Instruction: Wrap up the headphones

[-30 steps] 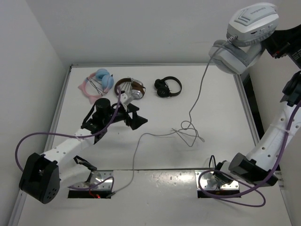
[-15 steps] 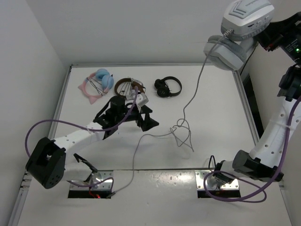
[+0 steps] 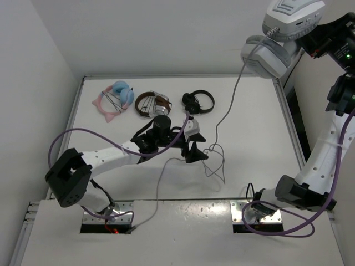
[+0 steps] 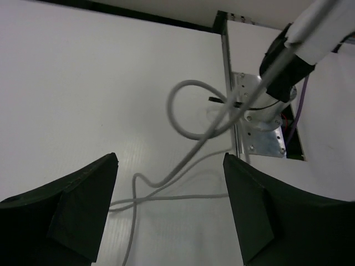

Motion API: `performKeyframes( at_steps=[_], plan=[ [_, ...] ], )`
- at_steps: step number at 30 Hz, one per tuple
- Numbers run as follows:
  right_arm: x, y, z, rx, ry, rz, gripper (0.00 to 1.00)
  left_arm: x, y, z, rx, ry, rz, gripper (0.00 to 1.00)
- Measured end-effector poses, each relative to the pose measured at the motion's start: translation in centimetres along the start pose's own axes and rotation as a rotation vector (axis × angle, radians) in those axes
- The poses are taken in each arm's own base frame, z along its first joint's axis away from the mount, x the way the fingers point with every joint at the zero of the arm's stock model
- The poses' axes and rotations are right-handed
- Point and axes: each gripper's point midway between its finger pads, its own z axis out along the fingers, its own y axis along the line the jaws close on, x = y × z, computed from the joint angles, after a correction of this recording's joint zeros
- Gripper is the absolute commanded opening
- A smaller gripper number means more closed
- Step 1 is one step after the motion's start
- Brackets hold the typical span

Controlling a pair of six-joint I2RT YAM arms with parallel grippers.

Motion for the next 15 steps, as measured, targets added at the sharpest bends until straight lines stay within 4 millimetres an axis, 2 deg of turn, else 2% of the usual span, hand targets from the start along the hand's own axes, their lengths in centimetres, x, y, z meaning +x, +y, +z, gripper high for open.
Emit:
performKeyframes(
  at_steps=[2,5,6,9,10,15],
  plan=[
    [0.0,0.0,0.0,0.000,0.000,0.003,0.00,0.0,-1.4,0.7,0.047,0.002,0.023,0.77],
    [0.0,0.0,0.0,0.000,0.000,0.006,0.00,0.3,-2.6,1.7,0.093,0.011,0.044,0.51],
    [0.0,0.0,0.0,0.000,0.000,0.007,0.00,0.4,-2.7,2.0,0.104,0.019,0.055,0.29],
    [0.0,0.1,-0.1,-0.002,0.003,0.009,0.00,0.2,-2.1,3.2,0.114,0.045,0.092,0.04],
    [0.1,0.0,-0.1,-0.003,0.005,0.010,0.00,0.1,-1.7,3.4,0.102,0.052,0.103,0.00],
    [0.2,-0.1,-0.8,-0.007,0.025,0.028,0.00,-0.6,0.8,3.4,-0.008,0.054,0.134,0.00]
  ],
)
